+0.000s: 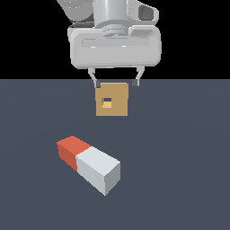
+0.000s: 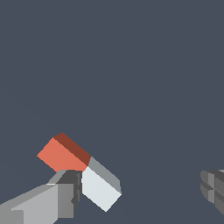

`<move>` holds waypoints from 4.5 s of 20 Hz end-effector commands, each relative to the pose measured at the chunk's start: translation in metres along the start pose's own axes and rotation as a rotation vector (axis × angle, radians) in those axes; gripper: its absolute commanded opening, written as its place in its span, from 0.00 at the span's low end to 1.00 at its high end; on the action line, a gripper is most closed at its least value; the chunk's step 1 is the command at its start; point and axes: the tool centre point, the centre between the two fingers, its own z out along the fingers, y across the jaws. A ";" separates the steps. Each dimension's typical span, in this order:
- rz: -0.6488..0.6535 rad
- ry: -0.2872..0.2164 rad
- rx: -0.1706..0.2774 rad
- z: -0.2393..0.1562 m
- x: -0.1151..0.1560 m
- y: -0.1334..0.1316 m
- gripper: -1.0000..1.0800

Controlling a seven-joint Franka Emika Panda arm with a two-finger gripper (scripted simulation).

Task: Insert the peg into the horizontal hole in a box.

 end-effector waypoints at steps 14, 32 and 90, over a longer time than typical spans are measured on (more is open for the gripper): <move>-0.093 0.005 0.002 0.012 -0.009 -0.009 0.96; -0.448 0.024 0.008 0.059 -0.050 -0.035 0.96; -0.854 0.045 0.018 0.164 -0.103 -0.042 0.00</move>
